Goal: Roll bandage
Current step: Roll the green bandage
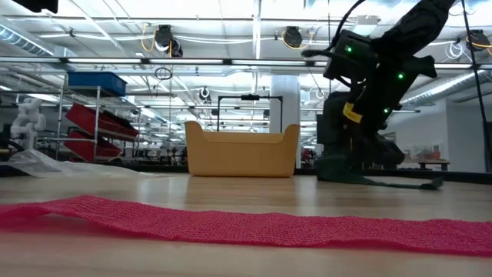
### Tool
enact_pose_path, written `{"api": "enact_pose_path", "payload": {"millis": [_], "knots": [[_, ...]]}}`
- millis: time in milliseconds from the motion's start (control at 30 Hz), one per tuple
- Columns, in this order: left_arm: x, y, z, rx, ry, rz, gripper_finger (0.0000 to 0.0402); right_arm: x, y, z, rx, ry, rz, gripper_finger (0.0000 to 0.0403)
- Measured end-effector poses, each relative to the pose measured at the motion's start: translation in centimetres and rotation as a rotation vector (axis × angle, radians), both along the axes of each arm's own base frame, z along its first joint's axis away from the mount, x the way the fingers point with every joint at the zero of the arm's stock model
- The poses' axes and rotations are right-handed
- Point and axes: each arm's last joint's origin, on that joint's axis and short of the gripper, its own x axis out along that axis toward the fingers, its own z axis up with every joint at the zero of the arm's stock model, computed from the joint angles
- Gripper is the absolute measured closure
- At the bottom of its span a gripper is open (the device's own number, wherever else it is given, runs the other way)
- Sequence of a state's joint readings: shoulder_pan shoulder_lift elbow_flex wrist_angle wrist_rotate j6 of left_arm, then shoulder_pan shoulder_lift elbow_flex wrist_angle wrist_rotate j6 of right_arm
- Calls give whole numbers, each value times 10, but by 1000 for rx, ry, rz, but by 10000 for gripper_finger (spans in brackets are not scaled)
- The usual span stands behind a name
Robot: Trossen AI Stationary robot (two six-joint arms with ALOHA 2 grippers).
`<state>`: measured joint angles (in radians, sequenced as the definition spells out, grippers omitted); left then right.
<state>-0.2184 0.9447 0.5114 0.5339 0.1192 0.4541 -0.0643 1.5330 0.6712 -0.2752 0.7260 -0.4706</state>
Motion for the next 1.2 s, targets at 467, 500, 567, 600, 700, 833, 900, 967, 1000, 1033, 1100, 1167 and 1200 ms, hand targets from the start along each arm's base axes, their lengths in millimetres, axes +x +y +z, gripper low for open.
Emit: {"api": "enact_pose_path", "payload": {"millis": [467, 500, 567, 600, 700, 833, 900, 967, 1000, 1033, 1100, 1167, 1200], "knots": [[0, 0, 0, -1, -1, 0, 379, 8, 0, 4, 15, -103, 15, 197], [0, 0, 0, -1, -1, 0, 379, 8, 0, 4, 18, -107, 9, 197], [0, 0, 0, -1, -2, 0, 379, 8, 0, 4, 24, -118, -3, 197], [0, 0, 0, -1, -1, 0, 379, 8, 0, 4, 27, -124, -9, 197], [0, 0, 0, -2, -2, 0, 379, 6, 3, 1, 31, -138, -33, 197], [0, 0, 0, -2, -2, 0, 379, 3, 8, -2, 4, -132, -36, 202], [0, 0, 0, -2, -3, 0, 379, 3, 10, -2, -16, -127, -28, 210], [0, 0, 0, -2, -4, 0, 379, 3, 12, -1, -30, -124, -13, 219], [0, 0, 1, -3, -6, 0, 379, 4, 12, -1, -34, -125, -5, 224], [0, 0, 1, -3, -9, 0, 379, 5, 13, -1, -37, -127, 3, 230], [0, 0, 1, -4, -13, 0, 379, 6, 13, -1, -25, -119, 24, 237], [0, 0, 1, -4, -13, 0, 379, 6, 12, -1, -7, -109, 42, 241], [0, 0, 1, -4, -13, 0, 379, 6, 12, -1, -5, -108, 43, 242]]}}
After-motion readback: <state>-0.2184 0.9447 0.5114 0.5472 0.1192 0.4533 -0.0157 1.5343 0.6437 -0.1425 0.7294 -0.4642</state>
